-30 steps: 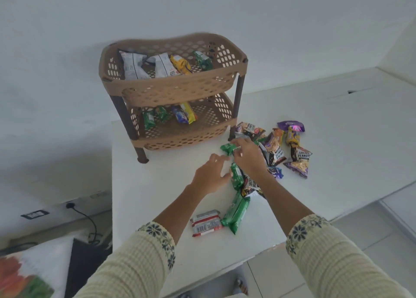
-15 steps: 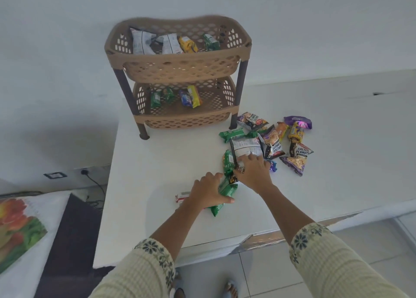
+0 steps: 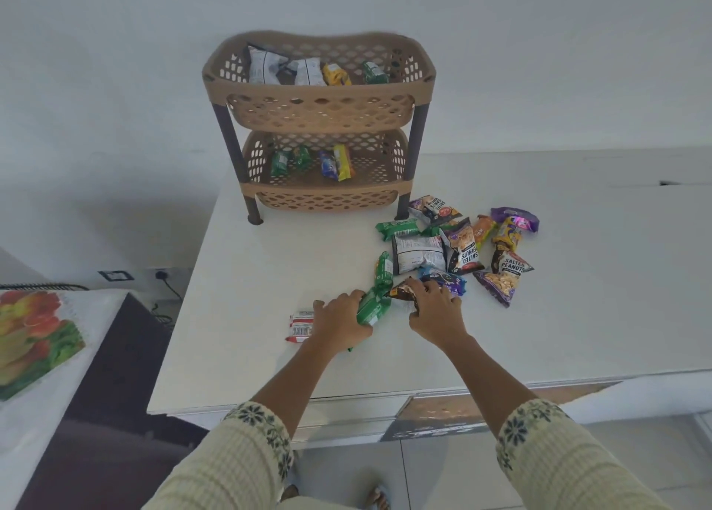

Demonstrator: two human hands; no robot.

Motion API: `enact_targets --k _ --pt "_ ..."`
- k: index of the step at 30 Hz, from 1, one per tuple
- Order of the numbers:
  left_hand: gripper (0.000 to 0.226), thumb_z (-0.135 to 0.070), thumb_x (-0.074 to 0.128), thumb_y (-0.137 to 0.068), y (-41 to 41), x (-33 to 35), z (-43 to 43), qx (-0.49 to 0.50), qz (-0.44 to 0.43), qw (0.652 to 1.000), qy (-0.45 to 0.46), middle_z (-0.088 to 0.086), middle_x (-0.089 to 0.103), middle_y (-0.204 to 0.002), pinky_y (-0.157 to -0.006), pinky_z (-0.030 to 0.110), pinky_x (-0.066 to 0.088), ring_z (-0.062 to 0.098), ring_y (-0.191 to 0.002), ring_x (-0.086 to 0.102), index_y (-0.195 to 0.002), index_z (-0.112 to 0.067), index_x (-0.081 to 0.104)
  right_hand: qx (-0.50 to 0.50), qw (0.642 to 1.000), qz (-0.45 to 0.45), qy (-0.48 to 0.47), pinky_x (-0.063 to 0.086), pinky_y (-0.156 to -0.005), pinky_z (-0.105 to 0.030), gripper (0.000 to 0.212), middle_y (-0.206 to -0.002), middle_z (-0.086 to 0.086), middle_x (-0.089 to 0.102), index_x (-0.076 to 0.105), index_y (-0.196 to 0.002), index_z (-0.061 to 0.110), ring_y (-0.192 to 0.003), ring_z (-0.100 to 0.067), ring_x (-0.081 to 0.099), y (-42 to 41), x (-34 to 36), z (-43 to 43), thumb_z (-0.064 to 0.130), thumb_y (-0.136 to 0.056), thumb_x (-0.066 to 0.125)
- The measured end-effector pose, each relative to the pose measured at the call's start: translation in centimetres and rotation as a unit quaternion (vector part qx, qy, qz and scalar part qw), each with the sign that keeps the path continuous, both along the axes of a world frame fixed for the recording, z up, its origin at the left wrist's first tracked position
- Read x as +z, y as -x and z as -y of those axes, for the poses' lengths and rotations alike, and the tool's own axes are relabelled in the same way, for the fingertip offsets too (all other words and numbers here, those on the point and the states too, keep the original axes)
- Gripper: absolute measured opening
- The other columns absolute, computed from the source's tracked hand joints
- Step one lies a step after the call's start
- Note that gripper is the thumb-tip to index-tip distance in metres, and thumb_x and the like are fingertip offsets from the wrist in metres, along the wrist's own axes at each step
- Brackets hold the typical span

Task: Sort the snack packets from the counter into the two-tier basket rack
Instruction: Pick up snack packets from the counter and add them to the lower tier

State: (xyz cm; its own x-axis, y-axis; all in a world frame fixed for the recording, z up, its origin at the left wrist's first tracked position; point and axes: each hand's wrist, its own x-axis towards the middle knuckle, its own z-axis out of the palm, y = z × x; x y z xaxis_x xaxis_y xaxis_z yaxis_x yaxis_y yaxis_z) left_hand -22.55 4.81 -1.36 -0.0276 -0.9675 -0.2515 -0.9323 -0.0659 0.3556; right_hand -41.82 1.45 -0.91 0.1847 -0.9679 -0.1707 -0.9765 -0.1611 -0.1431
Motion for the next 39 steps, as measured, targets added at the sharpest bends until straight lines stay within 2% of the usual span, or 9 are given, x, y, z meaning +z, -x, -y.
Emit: enact_targets --k 6,13,17,23,27,30,33,36,39 --pt "0.059 -0.046 0.063 -0.075 -0.7 0.8 -0.3 0.084 -0.082 0.991 0.066 -0.009 0.063 -0.099 -0.083 0.036 0.029 0.017 -0.091 0.059 -0.130 -0.028 0.048 -0.020 0.995 0.079 0.060 0.042 -0.096 -0.049 0.053 -0.126 -0.007 0.056 0.042 -0.137 0.026 -0.114 -0.030 0.053 0.5 0.6 0.0 0.018 -0.086 0.053" --pt "0.053 -0.053 0.063 -0.080 -2.0 2.3 0.1 0.162 -0.134 0.971 0.110 -0.010 0.068 -0.101 -0.087 0.037 0.029 0.019 -0.096 0.063 -0.125 -0.027 0.051 -0.050 0.976 0.174 0.122 0.048 -0.088 -0.051 0.050 -0.114 -0.009 0.060 0.049 -0.133 0.022 -0.102 -0.031 0.056 -1.2 2.1 1.1 0.017 -0.084 0.053" --pt "0.056 -0.056 0.061 -0.080 -3.2 2.7 1.2 0.194 -0.136 0.964 0.117 -0.007 0.070 -0.103 -0.093 0.039 0.041 0.022 -0.098 0.064 -0.126 -0.025 0.054 -0.040 0.970 0.198 0.133 0.052 -0.082 -0.050 0.050 -0.112 -0.011 0.062 0.050 -0.133 0.021 -0.098 -0.031 0.057 -3.0 2.8 2.0 0.017 -0.083 0.054" --pt "0.069 -0.062 0.056 -0.085 -5.5 3.7 4.4 0.195 -0.121 0.962 0.150 0.002 0.069 -0.117 -0.086 0.043 0.055 0.024 -0.098 0.067 -0.141 -0.026 0.041 -0.040 0.965 0.223 0.130 0.050 -0.086 -0.053 0.051 -0.118 -0.010 0.059 0.048 -0.135 0.022 -0.104 -0.030 0.056 -6.4 3.7 4.4 0.017 -0.084 0.055" --pt "0.070 -0.063 0.050 -0.088 -7.0 5.0 7.4 0.179 -0.123 0.955 0.204 0.003 0.068 -0.121 -0.075 0.034 0.056 0.023 -0.096 0.068 -0.149 -0.034 0.030 -0.048 0.958 0.244 0.140 0.051 -0.083 -0.048 0.051 -0.111 -0.009 0.060 0.048 -0.133 0.024 -0.100 -0.029 0.055 -8.7 4.6 6.9 0.016 -0.083 0.055" --pt "0.064 -0.064 0.046 -0.090 -7.7 5.9 10.2 0.160 -0.118 0.953 0.227 0.003 0.068 -0.118 -0.075 0.033 0.054 0.023 -0.098 0.066 -0.147 -0.038 0.033 -0.060 0.952 0.260 0.153 0.051 -0.078 -0.047 0.050 -0.102 -0.010 0.058 0.050 -0.131 0.025 -0.093 -0.030 0.055 -10.1 5.7 9.4 0.015 -0.082 0.054" --pt "0.062 -0.061 0.050 -0.089 -8.3 6.8 13.1 0.138 -0.130 0.949 0.251 -0.001 0.067 -0.117 -0.076 0.033 0.051 0.022 -0.102 0.063 -0.146 -0.043 0.034 -0.073 0.944 0.274 0.171 0.052 -0.075 -0.046 0.051 -0.105 -0.011 0.058 0.050 -0.130 0.027 -0.092 -0.032 0.056 -11.1 6.7 12.4 0.015 -0.081 0.053" --pt "0.060 -0.056 0.054 -0.089 -8.2 7.9 15.7 0.114 -0.131 0.944 0.280 -0.002 0.069 -0.110 -0.071 0.032 0.054 0.022 -0.097 0.064 -0.144 -0.039 0.038 -0.081 0.936 0.297 0.174 0.052 -0.080 -0.044 0.053 -0.114 -0.012 0.058 0.048 -0.132 0.028 -0.100 -0.031 0.056 -12.0 7.6 15.1 0.016 -0.081 0.054" --pt "0.057 -0.057 0.055 -0.088 -7.6 8.7 18.0 0.123 -0.130 0.939 0.295 0.001 0.070 -0.106 -0.064 0.028 0.045 0.024 -0.095 0.065 -0.139 -0.035 0.045 -0.078 0.927 0.322 0.173 0.048 -0.084 -0.039 0.053 -0.114 -0.015 0.060 0.049 -0.135 0.024 -0.100 -0.032 0.058 -13.1 8.7 17.9 0.016 -0.083 0.055"
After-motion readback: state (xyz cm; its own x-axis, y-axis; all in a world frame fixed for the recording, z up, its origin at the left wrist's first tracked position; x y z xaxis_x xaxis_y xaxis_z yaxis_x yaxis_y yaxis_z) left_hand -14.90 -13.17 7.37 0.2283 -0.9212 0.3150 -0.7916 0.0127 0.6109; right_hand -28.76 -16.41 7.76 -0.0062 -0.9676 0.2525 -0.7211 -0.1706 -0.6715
